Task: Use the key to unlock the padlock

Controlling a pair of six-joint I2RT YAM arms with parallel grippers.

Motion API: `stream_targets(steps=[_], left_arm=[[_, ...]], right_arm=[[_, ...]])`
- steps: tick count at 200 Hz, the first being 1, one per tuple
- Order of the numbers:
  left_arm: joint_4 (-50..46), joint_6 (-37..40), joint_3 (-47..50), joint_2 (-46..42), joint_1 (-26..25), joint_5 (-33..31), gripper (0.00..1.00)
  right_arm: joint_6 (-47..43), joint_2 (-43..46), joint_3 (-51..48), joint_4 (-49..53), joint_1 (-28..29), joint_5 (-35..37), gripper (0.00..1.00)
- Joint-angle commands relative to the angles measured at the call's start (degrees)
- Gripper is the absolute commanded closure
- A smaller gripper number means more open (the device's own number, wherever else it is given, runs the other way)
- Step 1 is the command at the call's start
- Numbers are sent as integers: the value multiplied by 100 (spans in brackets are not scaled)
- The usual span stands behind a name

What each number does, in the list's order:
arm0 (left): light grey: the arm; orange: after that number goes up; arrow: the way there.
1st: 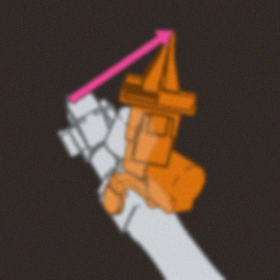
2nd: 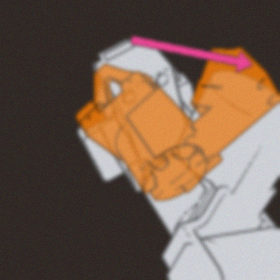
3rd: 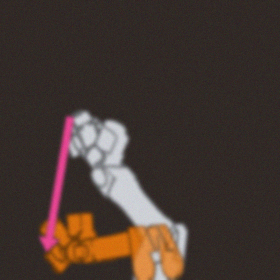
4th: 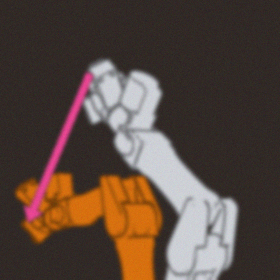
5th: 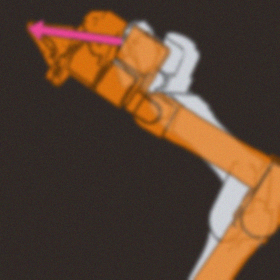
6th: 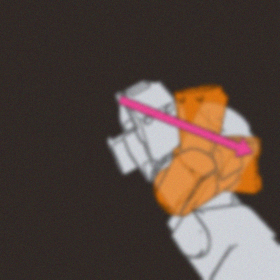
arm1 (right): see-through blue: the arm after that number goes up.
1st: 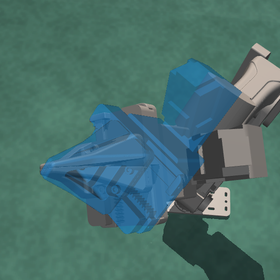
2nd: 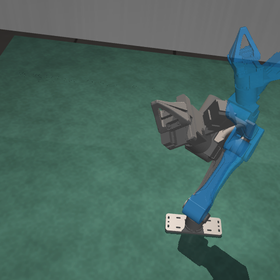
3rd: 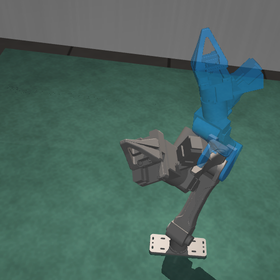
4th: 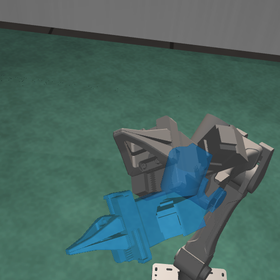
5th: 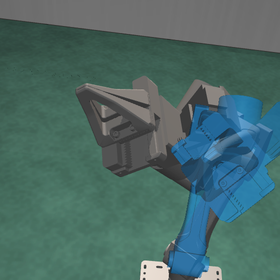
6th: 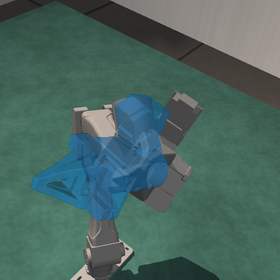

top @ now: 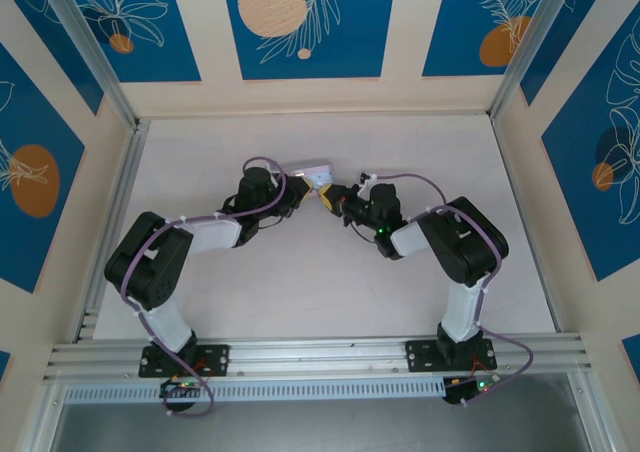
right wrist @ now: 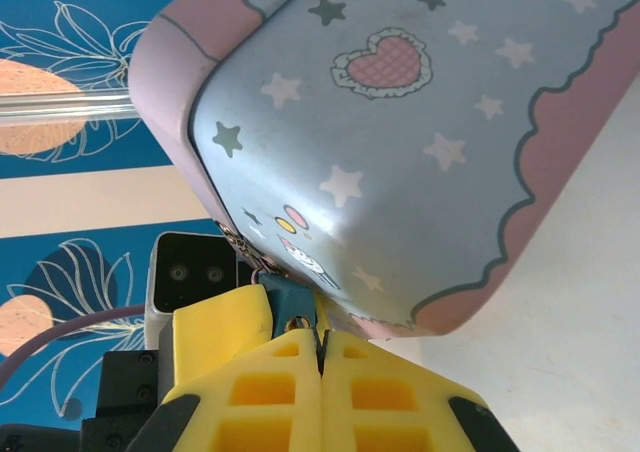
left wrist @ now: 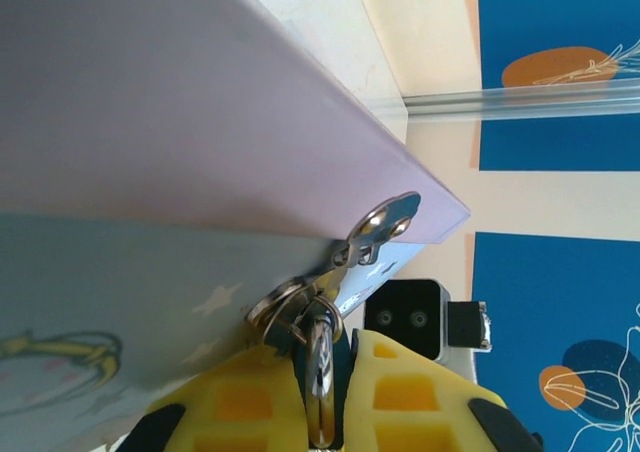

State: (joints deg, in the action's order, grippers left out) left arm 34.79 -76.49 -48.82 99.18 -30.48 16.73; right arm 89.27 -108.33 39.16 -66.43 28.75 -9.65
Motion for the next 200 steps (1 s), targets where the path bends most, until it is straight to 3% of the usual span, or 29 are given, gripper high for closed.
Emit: stream_targets(steps=[1, 71, 139, 200], left_arm=[[498, -151, -137, -196, -271, 932, 100], [713, -490, -200, -441, -282, 1054, 100], [-25, 75, -240, -601, -282, 1277, 100], [79, 131, -105, -478, -275, 1188, 100]], right_arm=[[203, -198, 117, -953, 157, -391, 100], [187, -83, 110, -916, 39, -640, 100], [196, -39, 309, -649, -251, -1077, 100], [141, 54, 518, -426, 148, -1025, 100]])
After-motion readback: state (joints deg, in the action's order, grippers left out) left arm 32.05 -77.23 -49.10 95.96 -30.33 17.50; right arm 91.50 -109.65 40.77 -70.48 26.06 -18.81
